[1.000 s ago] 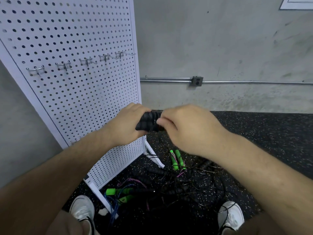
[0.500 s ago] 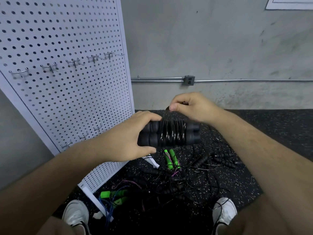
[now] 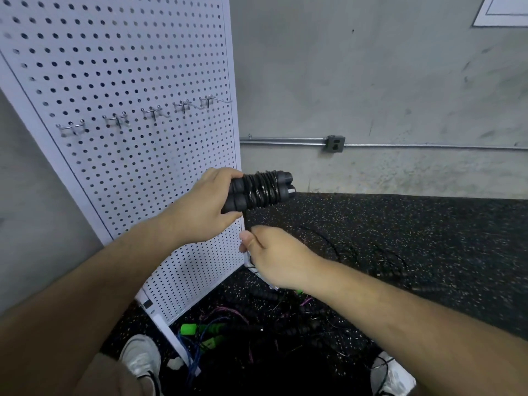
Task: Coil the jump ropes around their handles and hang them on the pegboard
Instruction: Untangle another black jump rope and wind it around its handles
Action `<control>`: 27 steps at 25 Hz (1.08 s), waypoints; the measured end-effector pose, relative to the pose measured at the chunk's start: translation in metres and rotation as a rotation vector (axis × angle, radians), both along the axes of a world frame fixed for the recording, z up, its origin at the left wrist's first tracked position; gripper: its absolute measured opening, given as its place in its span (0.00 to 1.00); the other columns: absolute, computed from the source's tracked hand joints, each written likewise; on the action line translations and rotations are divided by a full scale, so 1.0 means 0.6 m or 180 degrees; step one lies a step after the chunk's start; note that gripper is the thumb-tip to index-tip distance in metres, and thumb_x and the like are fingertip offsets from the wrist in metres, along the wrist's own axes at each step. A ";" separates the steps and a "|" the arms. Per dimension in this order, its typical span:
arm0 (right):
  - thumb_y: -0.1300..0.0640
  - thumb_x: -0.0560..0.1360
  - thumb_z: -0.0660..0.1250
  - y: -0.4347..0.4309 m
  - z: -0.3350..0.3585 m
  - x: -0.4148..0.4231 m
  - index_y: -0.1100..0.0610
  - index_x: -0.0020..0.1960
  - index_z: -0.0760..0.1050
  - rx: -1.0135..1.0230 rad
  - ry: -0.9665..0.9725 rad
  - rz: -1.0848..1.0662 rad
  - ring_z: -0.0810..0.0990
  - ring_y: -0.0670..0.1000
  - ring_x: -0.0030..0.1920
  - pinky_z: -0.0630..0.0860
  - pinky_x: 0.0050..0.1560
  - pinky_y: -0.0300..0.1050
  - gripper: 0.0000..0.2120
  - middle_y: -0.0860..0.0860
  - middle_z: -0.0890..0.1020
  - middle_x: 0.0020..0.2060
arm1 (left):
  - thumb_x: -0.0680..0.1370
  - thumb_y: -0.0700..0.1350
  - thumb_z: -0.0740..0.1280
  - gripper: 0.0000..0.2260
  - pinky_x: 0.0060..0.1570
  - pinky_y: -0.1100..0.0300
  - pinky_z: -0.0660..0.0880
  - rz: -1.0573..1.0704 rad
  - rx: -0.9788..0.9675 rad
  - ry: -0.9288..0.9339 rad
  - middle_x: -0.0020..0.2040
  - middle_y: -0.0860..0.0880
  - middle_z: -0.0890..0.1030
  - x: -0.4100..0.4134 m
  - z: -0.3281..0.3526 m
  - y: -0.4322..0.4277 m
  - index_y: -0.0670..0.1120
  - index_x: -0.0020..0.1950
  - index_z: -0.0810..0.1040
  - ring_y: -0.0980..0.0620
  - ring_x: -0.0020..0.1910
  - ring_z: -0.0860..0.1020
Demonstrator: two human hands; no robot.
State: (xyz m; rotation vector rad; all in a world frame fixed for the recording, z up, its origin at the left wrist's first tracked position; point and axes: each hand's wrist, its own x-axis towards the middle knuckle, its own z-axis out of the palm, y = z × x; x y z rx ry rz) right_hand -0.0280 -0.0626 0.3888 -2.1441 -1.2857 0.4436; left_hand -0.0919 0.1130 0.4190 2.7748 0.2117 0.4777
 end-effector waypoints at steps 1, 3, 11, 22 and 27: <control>0.46 0.86 0.52 -0.006 0.007 -0.011 0.56 0.51 0.75 -0.0103 -0.0063 0.0097 0.79 0.48 0.40 0.74 0.42 0.46 0.18 0.53 0.82 0.48 | 0.77 0.44 0.72 0.28 0.66 0.58 0.67 0.0043 0.0056 0.0016 0.61 0.52 0.67 0.002 -0.002 0.006 0.48 0.73 0.64 0.56 0.62 0.67; 0.46 0.85 0.52 -0.018 0.025 -0.030 0.58 0.52 0.75 -0.0146 -0.0194 0.0155 0.79 0.51 0.44 0.75 0.45 0.47 0.19 0.54 0.82 0.50 | 0.76 0.44 0.72 0.26 0.66 0.55 0.69 0.0049 0.0137 0.0067 0.60 0.53 0.69 0.003 -0.009 0.018 0.49 0.72 0.66 0.56 0.61 0.66; 0.47 0.85 0.55 -0.066 0.124 -0.023 0.52 0.50 0.71 0.0256 -0.1736 0.0006 0.68 0.45 0.32 0.57 0.29 0.38 0.11 0.43 0.68 0.33 | 0.75 0.45 0.74 0.23 0.62 0.52 0.71 -0.0343 0.0287 0.0140 0.60 0.50 0.74 0.020 -0.028 0.010 0.49 0.68 0.69 0.52 0.60 0.70; 0.48 0.81 0.62 -0.063 0.103 0.146 0.51 0.52 0.80 0.0711 -0.1908 0.0131 0.79 0.51 0.49 0.77 0.50 0.52 0.10 0.46 0.82 0.45 | 0.74 0.40 0.72 0.22 0.55 0.70 0.65 -0.0915 0.0080 0.0267 0.58 0.56 0.62 0.018 -0.042 -0.060 0.50 0.62 0.64 0.61 0.55 0.68; 0.53 0.78 0.70 -0.081 0.080 0.208 0.48 0.47 0.83 0.0763 -0.0286 -0.0005 0.81 0.48 0.41 0.78 0.49 0.47 0.03 0.50 0.85 0.39 | 0.73 0.37 0.73 0.28 0.65 0.71 0.62 -0.1274 -0.0134 -0.0005 0.62 0.57 0.63 -0.008 -0.020 -0.094 0.46 0.70 0.65 0.63 0.63 0.66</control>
